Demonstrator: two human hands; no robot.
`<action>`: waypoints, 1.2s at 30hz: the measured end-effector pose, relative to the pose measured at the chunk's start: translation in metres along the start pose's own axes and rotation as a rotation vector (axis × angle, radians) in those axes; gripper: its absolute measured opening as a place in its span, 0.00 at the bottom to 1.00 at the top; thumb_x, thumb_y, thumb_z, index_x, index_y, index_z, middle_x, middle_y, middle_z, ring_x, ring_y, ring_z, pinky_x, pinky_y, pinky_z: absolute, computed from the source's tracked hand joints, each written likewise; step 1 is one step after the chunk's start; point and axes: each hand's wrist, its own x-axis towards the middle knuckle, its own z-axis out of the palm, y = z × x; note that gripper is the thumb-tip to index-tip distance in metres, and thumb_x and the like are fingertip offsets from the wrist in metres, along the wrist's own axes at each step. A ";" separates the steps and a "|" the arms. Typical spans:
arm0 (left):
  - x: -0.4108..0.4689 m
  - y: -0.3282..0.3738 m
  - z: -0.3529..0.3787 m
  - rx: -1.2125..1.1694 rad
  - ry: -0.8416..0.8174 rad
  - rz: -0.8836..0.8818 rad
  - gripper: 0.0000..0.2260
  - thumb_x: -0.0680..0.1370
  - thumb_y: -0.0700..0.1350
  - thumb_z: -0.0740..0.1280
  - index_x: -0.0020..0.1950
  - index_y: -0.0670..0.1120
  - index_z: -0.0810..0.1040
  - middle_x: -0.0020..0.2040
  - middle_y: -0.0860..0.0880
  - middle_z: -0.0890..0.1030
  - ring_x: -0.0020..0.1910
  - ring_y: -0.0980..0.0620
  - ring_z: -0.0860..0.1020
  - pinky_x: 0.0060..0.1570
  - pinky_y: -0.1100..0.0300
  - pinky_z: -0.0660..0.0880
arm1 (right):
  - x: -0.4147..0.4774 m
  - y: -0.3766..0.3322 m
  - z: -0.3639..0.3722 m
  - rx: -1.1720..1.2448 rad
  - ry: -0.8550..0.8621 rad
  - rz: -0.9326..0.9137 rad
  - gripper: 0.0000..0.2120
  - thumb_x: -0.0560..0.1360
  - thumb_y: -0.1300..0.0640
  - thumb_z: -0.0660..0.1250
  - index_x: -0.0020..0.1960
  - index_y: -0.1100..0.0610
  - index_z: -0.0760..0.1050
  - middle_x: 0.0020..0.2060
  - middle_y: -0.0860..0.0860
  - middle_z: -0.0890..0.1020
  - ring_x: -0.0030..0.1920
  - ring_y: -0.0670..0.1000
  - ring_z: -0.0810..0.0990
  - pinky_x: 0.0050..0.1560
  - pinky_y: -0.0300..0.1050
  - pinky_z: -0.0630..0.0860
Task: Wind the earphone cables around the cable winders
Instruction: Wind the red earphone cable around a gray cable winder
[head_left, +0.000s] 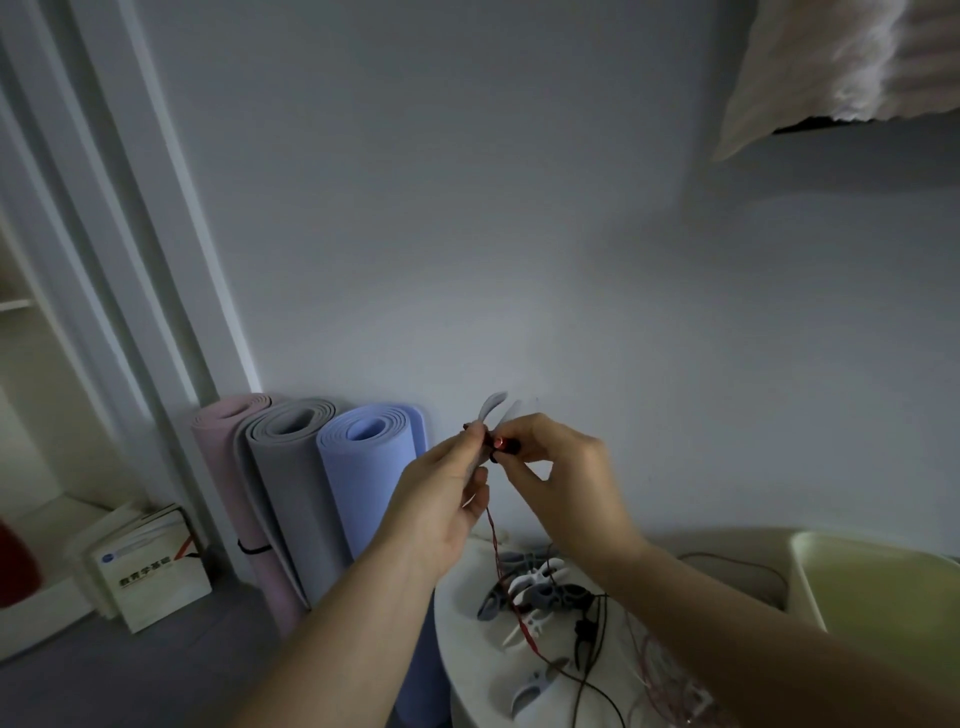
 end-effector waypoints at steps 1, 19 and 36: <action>-0.001 0.000 0.000 -0.002 -0.004 0.001 0.06 0.78 0.45 0.68 0.44 0.44 0.81 0.36 0.50 0.80 0.36 0.56 0.73 0.38 0.65 0.72 | 0.000 0.002 -0.001 -0.037 0.017 -0.060 0.06 0.72 0.66 0.71 0.48 0.58 0.81 0.42 0.48 0.83 0.42 0.44 0.81 0.46 0.36 0.78; -0.005 0.002 0.002 0.054 -0.116 0.137 0.07 0.79 0.44 0.66 0.48 0.43 0.82 0.42 0.49 0.85 0.39 0.59 0.82 0.45 0.61 0.75 | -0.007 -0.010 -0.010 0.266 0.013 0.254 0.15 0.71 0.61 0.73 0.48 0.45 0.73 0.38 0.43 0.82 0.42 0.43 0.81 0.46 0.32 0.76; -0.012 0.003 0.005 0.020 -0.104 0.053 0.09 0.79 0.47 0.65 0.49 0.44 0.83 0.39 0.51 0.84 0.39 0.58 0.80 0.45 0.62 0.74 | -0.003 -0.011 -0.010 0.285 0.020 0.176 0.12 0.71 0.67 0.72 0.47 0.51 0.77 0.45 0.48 0.82 0.44 0.44 0.82 0.47 0.36 0.79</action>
